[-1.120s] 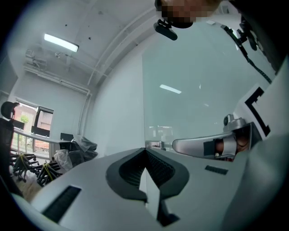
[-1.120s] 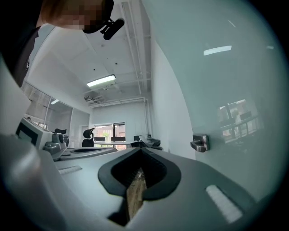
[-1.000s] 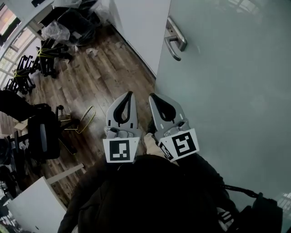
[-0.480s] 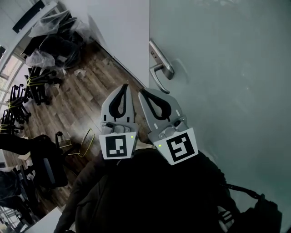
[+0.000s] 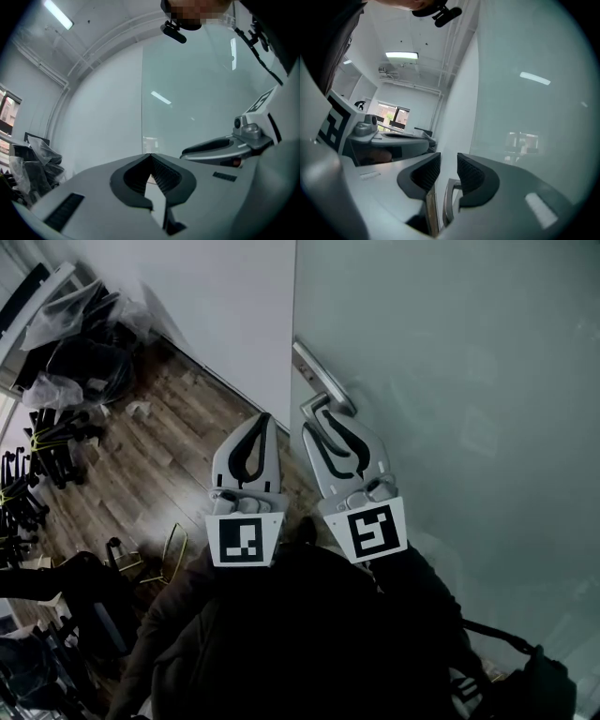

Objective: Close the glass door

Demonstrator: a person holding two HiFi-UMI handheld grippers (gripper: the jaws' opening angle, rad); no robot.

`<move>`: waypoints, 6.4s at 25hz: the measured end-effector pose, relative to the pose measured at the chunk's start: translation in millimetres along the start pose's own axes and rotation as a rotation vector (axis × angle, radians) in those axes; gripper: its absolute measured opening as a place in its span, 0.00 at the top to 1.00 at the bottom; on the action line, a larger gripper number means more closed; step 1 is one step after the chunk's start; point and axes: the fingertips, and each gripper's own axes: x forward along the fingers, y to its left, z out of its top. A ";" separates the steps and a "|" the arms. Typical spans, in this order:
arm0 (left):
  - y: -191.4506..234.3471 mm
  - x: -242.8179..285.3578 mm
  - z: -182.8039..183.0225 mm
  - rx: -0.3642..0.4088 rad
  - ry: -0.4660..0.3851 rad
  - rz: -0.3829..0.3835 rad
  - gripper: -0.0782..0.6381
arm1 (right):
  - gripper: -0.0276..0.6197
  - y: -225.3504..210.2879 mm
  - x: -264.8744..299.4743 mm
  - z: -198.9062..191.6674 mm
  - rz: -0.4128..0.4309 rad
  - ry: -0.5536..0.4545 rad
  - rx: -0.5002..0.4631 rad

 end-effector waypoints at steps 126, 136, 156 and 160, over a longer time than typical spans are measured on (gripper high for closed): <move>-183.3 -808.5 90.6 0.043 0.061 1.099 0.90 | 0.85 604.2 -399.6 53.4 0.996 0.079 -0.006; -223.5 -864.9 98.5 0.054 0.059 1.097 0.90 | 0.85 643.0 -474.6 51.2 1.089 0.072 -0.016; -371.4 -954.8 112.9 0.085 0.103 1.317 0.90 | 0.85 691.2 -656.3 54.8 1.321 0.023 -0.057; -397.6 -981.3 111.5 0.057 0.091 1.360 0.90 | 0.85 702.7 -698.3 50.2 1.364 0.025 -0.077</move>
